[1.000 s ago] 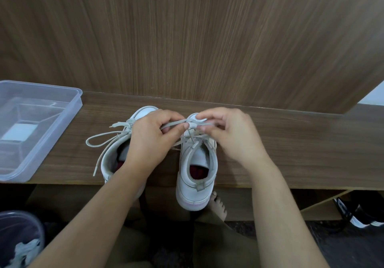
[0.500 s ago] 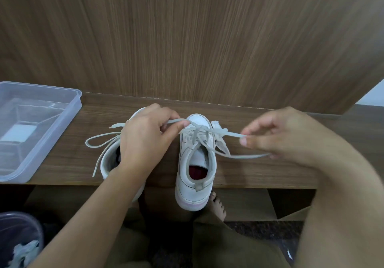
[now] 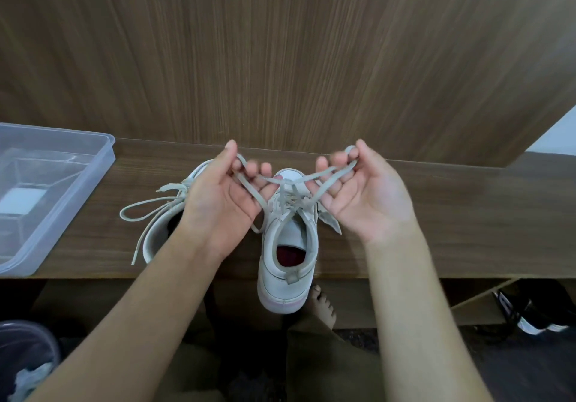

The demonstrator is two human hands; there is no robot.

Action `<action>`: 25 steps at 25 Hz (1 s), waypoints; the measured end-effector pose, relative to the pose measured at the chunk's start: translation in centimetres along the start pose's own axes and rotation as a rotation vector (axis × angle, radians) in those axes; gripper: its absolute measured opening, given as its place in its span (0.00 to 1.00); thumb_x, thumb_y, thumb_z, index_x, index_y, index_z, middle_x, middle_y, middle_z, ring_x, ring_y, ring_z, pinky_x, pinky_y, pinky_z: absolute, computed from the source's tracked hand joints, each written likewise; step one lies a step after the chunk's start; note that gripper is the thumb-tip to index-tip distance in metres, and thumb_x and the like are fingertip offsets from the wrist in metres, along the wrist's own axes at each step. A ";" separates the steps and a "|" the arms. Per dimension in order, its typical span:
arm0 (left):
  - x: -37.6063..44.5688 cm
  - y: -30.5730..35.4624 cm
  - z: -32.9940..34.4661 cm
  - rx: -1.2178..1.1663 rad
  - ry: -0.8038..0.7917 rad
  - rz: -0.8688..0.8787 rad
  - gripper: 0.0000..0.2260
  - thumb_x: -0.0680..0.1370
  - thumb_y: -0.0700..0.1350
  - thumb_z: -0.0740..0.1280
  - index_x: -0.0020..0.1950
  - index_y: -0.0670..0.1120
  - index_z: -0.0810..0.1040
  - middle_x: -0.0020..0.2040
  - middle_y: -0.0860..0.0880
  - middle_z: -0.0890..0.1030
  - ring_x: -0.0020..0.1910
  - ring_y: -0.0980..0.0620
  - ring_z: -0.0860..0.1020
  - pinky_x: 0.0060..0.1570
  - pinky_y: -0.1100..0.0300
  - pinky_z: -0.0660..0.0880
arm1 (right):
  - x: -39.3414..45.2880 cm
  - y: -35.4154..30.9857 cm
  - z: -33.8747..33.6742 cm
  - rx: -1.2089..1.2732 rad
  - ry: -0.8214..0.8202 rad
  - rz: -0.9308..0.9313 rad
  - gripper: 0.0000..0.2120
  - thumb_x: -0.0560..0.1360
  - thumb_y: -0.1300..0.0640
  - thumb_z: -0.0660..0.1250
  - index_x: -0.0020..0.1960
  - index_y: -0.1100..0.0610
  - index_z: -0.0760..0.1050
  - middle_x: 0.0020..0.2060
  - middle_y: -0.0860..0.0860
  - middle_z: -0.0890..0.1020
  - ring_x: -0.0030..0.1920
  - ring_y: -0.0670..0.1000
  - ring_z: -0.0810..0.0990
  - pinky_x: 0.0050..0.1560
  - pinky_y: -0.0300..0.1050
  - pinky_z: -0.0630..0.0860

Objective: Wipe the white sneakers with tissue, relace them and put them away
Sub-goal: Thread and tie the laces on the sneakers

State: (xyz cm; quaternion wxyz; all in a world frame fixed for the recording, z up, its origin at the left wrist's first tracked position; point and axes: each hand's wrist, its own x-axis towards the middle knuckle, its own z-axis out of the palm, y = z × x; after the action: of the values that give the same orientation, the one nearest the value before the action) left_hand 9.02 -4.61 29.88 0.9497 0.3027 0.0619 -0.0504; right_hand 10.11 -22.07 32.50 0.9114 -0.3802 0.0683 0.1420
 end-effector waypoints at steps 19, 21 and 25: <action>-0.5 -0.8 0.0 1.423 -0.377 0.322 0.11 0.74 0.47 0.69 0.54 0.59 0.76 0.28 0.58 0.72 0.26 0.57 0.68 0.31 0.68 0.66 | -2.3 -2.2 1.9 -1.539 0.206 -0.830 0.11 0.77 0.49 0.63 0.39 0.53 0.76 0.30 0.47 0.79 0.33 0.44 0.79 0.39 0.45 0.73; -1.0 -0.8 0.4 1.504 -0.420 0.303 0.10 0.75 0.48 0.68 0.55 0.59 0.77 0.24 0.57 0.67 0.23 0.57 0.65 0.28 0.69 0.62 | -2.7 -2.1 2.8 -1.500 0.092 -0.932 0.09 0.77 0.50 0.64 0.39 0.52 0.77 0.30 0.44 0.77 0.34 0.42 0.74 0.38 0.40 0.68; -0.8 -0.4 0.3 1.125 -0.345 0.216 0.04 0.74 0.46 0.69 0.39 0.50 0.79 0.23 0.57 0.67 0.21 0.60 0.60 0.24 0.67 0.57 | -1.6 -2.2 1.4 -1.340 0.053 -0.934 0.06 0.75 0.53 0.68 0.40 0.51 0.80 0.29 0.40 0.77 0.32 0.41 0.73 0.36 0.37 0.67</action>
State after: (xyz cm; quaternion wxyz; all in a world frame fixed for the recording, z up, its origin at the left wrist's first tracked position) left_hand 8.23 -5.08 30.04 0.6396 0.7513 -0.1607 -0.0272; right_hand 9.27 -22.91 35.31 0.4538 -0.8370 -0.1752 -0.2507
